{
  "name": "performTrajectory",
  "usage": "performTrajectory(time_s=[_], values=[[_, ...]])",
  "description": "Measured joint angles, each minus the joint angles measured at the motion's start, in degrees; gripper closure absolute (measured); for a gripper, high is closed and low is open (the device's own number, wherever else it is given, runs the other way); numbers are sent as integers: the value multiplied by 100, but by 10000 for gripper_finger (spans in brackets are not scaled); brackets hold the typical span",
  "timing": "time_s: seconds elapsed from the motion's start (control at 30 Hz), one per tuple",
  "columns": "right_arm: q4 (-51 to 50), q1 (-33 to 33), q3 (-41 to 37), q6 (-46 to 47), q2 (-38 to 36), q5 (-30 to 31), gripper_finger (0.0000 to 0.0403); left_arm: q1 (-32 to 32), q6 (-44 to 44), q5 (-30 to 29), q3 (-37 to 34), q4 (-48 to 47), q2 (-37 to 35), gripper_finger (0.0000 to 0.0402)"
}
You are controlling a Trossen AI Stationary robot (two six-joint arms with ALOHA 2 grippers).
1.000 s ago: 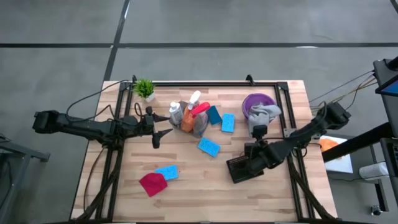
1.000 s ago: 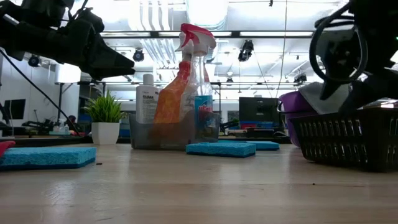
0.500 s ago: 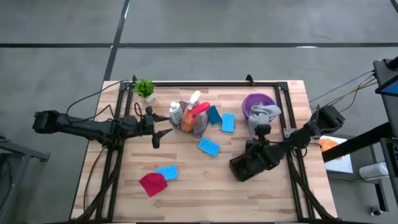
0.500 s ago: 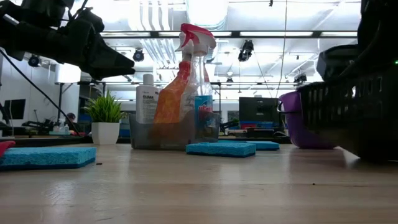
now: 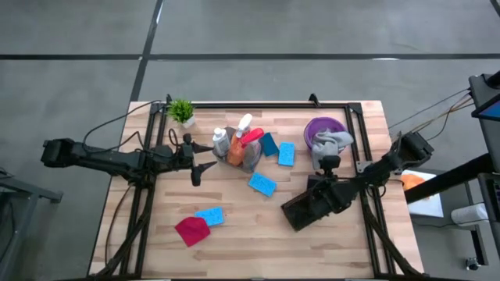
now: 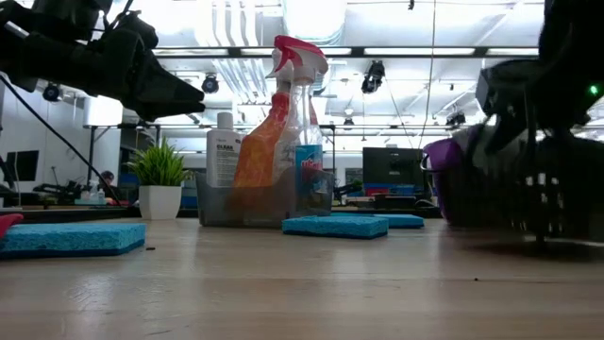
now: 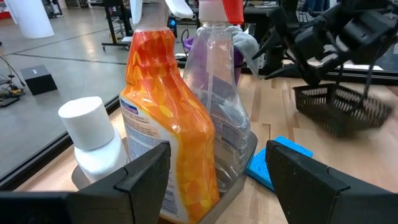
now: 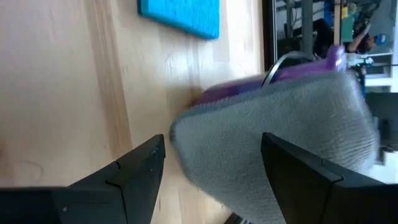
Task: Pick & Place Kitchen Items
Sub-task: Put the gray microfiber towel into the purple bucket
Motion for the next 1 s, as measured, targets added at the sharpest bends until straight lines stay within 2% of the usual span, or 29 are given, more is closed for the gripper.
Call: performTrajectory(time_s=[0.17,0.37,0.63,0.8,1.0], values=[[10,23,328,-237,-304,-6,140,0,2,0,0,-1,0,138],[-242,135,630,-589,-750,-309,140,-1,2,0,0,-20,1,138],[-948,644,342,-74,-1194,-571,140,-1,24,1,0,-33,1,138],[-937,860,-20,313,-1070,-625,140,-1,24,0,0,-33,1,138],[-946,892,14,544,-500,-387,140,0,22,1,0,-35,1,138]])
